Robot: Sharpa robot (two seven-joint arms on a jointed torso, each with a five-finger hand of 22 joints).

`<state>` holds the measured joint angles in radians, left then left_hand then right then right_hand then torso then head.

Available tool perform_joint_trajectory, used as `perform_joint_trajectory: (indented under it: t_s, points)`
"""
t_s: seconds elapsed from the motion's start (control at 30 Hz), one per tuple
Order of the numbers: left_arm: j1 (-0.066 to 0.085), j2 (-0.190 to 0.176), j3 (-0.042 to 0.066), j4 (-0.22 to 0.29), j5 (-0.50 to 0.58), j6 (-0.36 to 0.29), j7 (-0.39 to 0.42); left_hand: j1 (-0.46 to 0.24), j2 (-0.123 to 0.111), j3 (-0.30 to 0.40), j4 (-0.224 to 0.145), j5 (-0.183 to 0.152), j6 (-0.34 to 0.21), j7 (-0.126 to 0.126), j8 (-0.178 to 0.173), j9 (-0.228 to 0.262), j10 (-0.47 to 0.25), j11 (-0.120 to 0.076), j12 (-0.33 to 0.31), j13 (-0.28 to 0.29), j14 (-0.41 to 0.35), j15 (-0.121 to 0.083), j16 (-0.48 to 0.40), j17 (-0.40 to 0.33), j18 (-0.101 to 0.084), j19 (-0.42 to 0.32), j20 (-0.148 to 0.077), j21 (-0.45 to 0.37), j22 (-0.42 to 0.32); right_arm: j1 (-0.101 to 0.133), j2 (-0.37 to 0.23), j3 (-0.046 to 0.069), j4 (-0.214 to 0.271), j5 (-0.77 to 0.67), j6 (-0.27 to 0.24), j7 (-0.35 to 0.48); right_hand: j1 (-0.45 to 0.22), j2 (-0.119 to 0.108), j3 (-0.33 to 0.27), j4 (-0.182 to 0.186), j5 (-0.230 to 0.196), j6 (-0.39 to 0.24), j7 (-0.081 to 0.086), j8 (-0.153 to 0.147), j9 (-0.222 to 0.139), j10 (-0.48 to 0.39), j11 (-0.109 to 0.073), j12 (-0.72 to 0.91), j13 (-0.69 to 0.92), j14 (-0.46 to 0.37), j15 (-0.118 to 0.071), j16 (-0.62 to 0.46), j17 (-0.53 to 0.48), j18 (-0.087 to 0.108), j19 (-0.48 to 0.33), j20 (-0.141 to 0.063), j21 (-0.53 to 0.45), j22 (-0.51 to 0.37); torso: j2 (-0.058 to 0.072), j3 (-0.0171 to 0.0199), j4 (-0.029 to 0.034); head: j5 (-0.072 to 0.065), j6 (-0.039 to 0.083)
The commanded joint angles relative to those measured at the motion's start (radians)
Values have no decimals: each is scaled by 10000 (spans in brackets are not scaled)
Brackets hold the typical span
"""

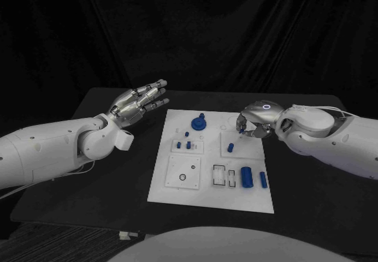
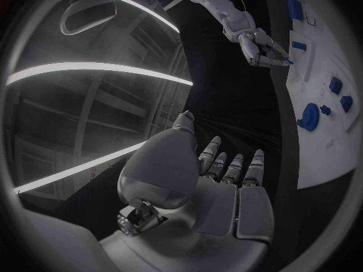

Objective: Assemble the parts on the task board

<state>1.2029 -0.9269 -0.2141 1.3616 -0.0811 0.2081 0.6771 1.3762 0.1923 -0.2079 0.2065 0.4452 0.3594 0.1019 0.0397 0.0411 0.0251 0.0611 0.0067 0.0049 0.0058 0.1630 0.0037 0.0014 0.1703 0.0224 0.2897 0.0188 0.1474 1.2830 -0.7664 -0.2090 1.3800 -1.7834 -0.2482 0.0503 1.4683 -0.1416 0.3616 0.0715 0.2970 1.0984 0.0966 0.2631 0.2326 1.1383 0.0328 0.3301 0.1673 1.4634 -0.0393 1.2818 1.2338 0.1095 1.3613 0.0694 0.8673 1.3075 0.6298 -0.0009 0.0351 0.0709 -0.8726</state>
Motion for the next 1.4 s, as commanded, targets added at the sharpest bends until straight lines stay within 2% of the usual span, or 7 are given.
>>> perform_joint_trajectory:
  t_s: [0.03,0.27,0.53,0.7,0.8,1.17,1.4]
  points:
    - [-15,23,10,2,81,159,473,64,8,9,-74,36,82,-4,50,15,-2,70,-1,17,1,67,1,14,84,61,38,40,8,282,-138,17,300,-82,-443,-40,-33,141,16,-19,-54,-55,23,-67,394,19,68,-88,-17,-55,-27,-59,-37,98,-11,-39,-63,1049,-8,-6,15,8,0]
    - [-19,41,10,-22,81,190,319,74,16,4,-89,52,67,2,46,13,17,91,4,22,9,83,7,17,79,75,42,45,19,889,-512,17,1231,-82,-345,-296,-66,144,25,-7,-132,-89,30,-105,421,23,75,-175,-48,-58,-11,-94,-69,102,-24,-32,-106,1038,-46,-20,-9,31,0]
    - [-29,85,9,-40,81,234,206,81,23,1,-99,60,26,1,37,7,27,107,6,24,12,93,9,18,74,79,43,44,7,1032,-535,17,2338,-82,329,-440,-64,148,69,-20,-152,-189,73,-198,438,12,115,-307,-93,-61,48,-137,-112,98,-34,5,-139,1031,-6,-10,5,136,0]
    - [-40,103,9,-50,81,258,156,84,29,1,-102,64,15,-1,34,5,24,110,6,23,11,96,9,18,71,77,43,41,-11,925,-172,17,2786,-82,819,-470,-36,158,119,-56,-143,-270,116,-280,445,-4,154,-411,-127,-75,86,-187,-162,107,-63,35,-219,1015,11,1,13,273,0]
    - [-46,98,8,-38,81,263,139,86,35,2,-103,67,-7,-6,30,2,25,109,6,23,9,97,8,17,69,76,42,40,-21,826,135,17,2828,-82,1041,-465,-16,156,167,-97,-147,-359,172,-382,438,-43,200,-523,-162,-121,114,-283,-260,135,-131,58,-392,980,6,3,14,340,0]
    - [-79,83,8,-12,81,270,100,91,47,3,-107,77,-29,-22,24,-1,33,104,8,25,12,98,10,18,64,79,41,39,-21,282,1220,16,2371,-82,1247,-363,5,163,223,-145,-118,-393,240,-475,433,-32,255,-615,-187,-161,191,-352,-327,154,-210,107,-576,945,12,-2,13,638,0]
    - [-128,129,8,-35,81,301,83,96,60,6,-110,83,-39,-26,21,-3,36,105,8,25,14,100,12,19,61,85,41,42,-1,-28,1685,16,2103,-82,1204,-280,30,163,243,-177,-95,-392,258,-499,434,-8,273,-632,-189,-160,213,-342,-315,153,-215,121,-574,948,20,-2,8,717,0]
